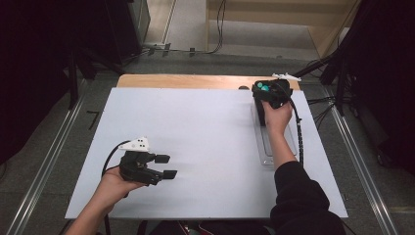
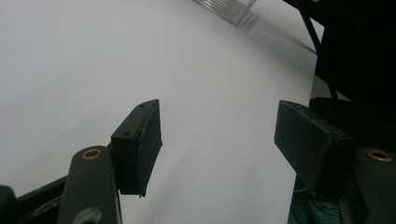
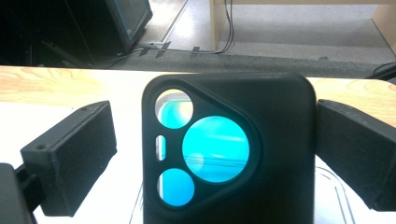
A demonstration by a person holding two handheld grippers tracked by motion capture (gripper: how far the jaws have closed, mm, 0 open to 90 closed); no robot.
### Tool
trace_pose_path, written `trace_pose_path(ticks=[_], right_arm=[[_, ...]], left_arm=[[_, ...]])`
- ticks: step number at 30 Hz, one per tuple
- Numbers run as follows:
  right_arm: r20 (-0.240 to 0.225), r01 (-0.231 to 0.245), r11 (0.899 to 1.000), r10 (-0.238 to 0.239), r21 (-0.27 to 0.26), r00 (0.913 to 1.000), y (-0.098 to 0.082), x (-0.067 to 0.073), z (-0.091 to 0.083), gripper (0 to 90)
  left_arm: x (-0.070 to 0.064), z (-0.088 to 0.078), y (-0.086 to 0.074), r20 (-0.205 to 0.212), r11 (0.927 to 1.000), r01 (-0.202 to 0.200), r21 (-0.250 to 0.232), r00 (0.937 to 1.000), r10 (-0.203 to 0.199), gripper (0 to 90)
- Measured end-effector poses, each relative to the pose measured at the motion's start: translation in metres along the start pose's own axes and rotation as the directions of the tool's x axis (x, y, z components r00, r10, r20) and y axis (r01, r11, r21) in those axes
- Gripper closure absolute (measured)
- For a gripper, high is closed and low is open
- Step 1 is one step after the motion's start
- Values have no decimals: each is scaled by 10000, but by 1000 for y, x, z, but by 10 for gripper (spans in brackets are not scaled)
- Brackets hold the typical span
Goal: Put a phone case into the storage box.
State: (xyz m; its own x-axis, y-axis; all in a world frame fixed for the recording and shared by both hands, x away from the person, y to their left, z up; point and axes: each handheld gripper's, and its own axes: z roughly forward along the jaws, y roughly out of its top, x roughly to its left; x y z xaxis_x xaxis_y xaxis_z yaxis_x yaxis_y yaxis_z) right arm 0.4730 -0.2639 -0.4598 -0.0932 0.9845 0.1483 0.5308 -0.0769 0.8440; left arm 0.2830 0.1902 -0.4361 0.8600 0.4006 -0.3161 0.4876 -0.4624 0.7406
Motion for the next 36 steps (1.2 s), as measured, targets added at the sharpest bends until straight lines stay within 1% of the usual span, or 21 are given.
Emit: trace_pose_path(ticks=[2, 5, 8, 10, 13, 15, 17, 18, 20, 21, 23, 24, 26, 27, 28, 29, 32, 33, 34, 35, 36], right_arm=[[-34, 5, 10000, -5, 34, 10000, 3, 0, -5, 0], [-95, -158, 9997, 160, 177, 9998, 6, 0, -14, 0], [-319, -344, 9990, 353, 289, 9989, 7, -1, -24, 0], [-594, -392, 9980, 422, 496, 9973, 7, -2, -32, 0], [-790, -257, 9963, 322, 815, 9964, 6, -1, -40, 0], [-1142, -296, 9936, 420, 1086, 9926, 5, 0, -46, 0], [-1524, -152, 9921, 342, 1244, 9877, 4, 2, -53, 0], [-1713, -4, 9926, 213, 1214, 9850, 3, 2, -57, 0], [-2101, 152, 9918, 119, 1267, 9776, 2, 5, -65, 0], [-2337, 250, 9916, 54, 1271, 9723, 1, 6, -69, 0], [-2627, 441, 9898, -71, 1354, 9649, 0, 10, -76, 1], [-2690, 484, 9893, -97, 1379, 9631, 0, 12, -78, 1], [-3061, 589, 9894, -156, 1327, 9519, -2, 15, -86, 10], [-3221, 610, 9895, -158, 1309, 9466, -3, 16, -90, 51], [-3295, 632, 9898, -177, 1279, 9440, -4, 17, -93, 69], [-3373, 730, 9890, -256, 1283, 9410, -5, 19, -96, 69], [-3497, 979, 9859, -449, 1355, 9358, -8, 24, -104, 69], [-3577, 1051, 9854, -509, 1338, 9325, -9, 26, -106, 69], [-3757, 1122, 9842, -530, 1372, 9252, -10, 27, -110, 69], [-3871, 1152, 9841, -544, 1355, 9204, -11, 28, -111, 69], [-4086, 1188, 9841, -551, 1322, 9111, -12, 30, -114, 69]], left_arm=[[0, 1, 0, -6, 10000, 29, 16, 10000, -29, 323], [1, 1, 0, 4, 10000, 37, 39, 10000, -37, 324], [2, 1, 0, -4, 10000, 78, 41, 10000, -78, 324], [3, 1, 1, -25, 9999, 122, 38, 9999, -122, 324], [3, 1, 0, -49, 9998, 185, -5, 9998, -185, 324], [4, 1, 0, -59, 9998, 180, 34, 9998, -180, 323], [4, 1, 0, -97, 9998, 193, 16, 9998, -193, 323], [4, 0, 0, -93, 9998, 189, -7, 9998, -189, 323], [5, -1, 0, -137, 9997, 251, -31, 9996, -252, 323], [6, -1, 0, -122, 9996, 280, -45, 9995, -281, 323], [7, -2, 0, -215, 9995, 306, -13, 9993, -307, 323], [8, -2, 0, -187, 9995, 309, -18, 9993, -309, 323], [8, -2, -1, -222, 9993, 369, -13, 9991, -369, 322], [9, -1, -1, -218, 9993, 379, -10, 9990, -379, 322], [9, -2, -1, -236, 9993, 378, 17, 9990, -377, 322], [9, -2, -2, -255, 9993, 383, 38, 9989, -382, 322], [10, -2, -2, -290, 9991, 418, 21, 9987, -418, 321], [11, -2, -2, -291, 9991, 418, 23, 9987, -418, 322], [11, -2, -2, -302, 9991, 431, 6, 9986, -431, 321], [10, -2, -2, -318, 9990, 441, 5, 9985, -440, 321], [10, -3, -2, -312, 9991, 428, 7, 9986, -427, 321]])
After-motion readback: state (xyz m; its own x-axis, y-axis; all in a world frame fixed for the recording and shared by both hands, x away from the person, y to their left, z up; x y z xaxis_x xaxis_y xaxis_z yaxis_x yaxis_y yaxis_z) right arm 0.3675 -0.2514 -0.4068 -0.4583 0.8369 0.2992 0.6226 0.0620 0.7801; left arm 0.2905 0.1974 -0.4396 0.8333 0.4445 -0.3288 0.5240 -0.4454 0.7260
